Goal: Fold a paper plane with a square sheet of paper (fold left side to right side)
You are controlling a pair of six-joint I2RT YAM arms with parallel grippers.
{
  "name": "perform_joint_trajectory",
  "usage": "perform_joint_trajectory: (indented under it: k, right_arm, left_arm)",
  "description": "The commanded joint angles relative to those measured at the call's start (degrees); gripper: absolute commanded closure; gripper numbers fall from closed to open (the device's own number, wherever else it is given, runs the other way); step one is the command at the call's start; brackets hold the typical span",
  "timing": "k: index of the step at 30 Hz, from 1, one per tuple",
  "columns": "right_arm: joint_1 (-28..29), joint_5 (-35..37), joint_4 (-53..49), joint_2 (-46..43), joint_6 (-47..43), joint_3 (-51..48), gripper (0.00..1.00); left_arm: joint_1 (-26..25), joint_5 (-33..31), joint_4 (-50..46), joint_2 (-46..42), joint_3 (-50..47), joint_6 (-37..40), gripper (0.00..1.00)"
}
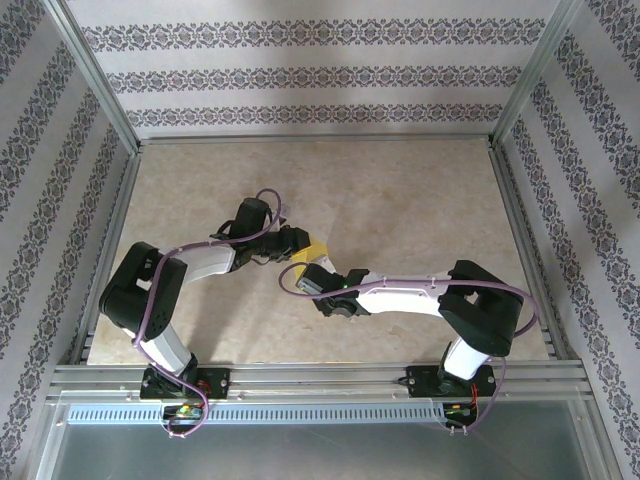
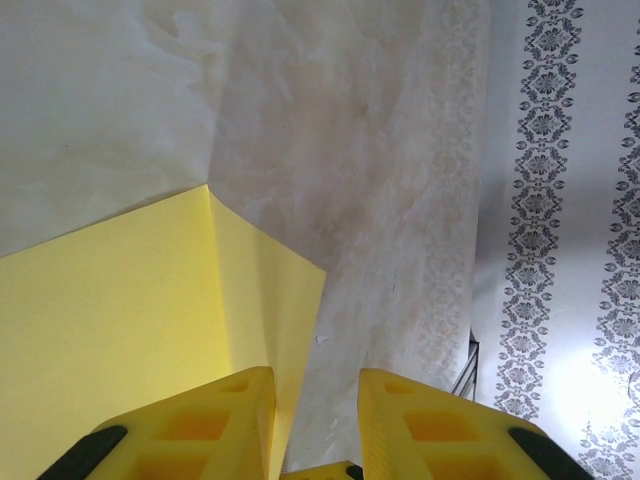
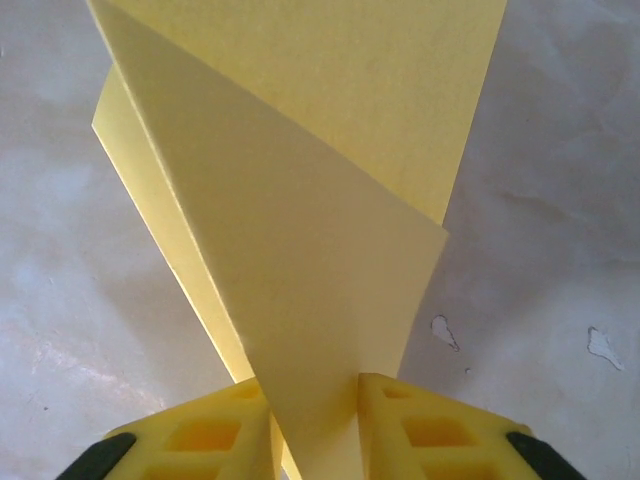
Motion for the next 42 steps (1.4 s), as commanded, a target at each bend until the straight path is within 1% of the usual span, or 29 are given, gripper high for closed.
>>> perform_joint_trajectory:
  k: [1,7,11,13,15,19,21,26,31,35,42]
  right_arm:
    - [0.8,0.8,-1.2,1.5,0.4,0.8,0.77]
    - [0.9,0.0,-1.3,2.4,0.4,1.0,0.85]
    - [0.7,-0.9,-1.2,2.3,0.4,1.4,0.9]
    - [0.3,-2.6,-0.6,1.6,0.6,1.4,0.91]
    - [-0.9,-6.1,0.6,0.6,0.8,0.9,0.92]
    - [-4.9,-16.5,3.2,-1.1,0.9,-0.6,0.94]
    - [-7.0,-21.6,4.3,-1.8,1.1,-1.4,0.95]
    - [-11.9,-31.4,10.1,-4.1,2.9,-6.1,0.95]
    - [-15.8,-39.4,17.5,-5.2,5.3,-11.2,0.95]
    - [-17.5,-42.1,20.7,-5.1,6.0,-13.3,0.95]
    - [-19.3,-44.0,24.7,-4.6,6.9,-16.4,0.95]
  left_arm:
    - [0.5,-0.9,-1.3,-3.0,-1.3,1.0,0.72]
    - [3.4,-0.9,-2.7,-7.2,-4.9,1.4,0.71]
    - [5.7,-0.9,-6.1,-11.2,-7.0,2.9,0.71]
    - [7.1,-0.9,-8.3,-13.3,-7.9,3.8,0.71]
    - [8.0,-0.7,-10.4,-15.2,-8.8,4.9,0.71]
    - [8.3,-0.9,-15.6,-17.4,-9.3,7.8,0.7]
    - [8.2,-0.3,-15.9,-17.8,-10.2,7.9,0.7]
    - [6.2,0.1,-13.0,-16.9,-12.5,5.9,0.7]
    - [2.9,-0.1,-8.3,-14.1,-12.8,2.8,0.7]
    - [-0.1,-0.5,-5.9,-11.0,-11.3,1.3,0.7]
    - [-4.4,-1.5,-1.4,-4.4,-8.3,-1.2,0.68]
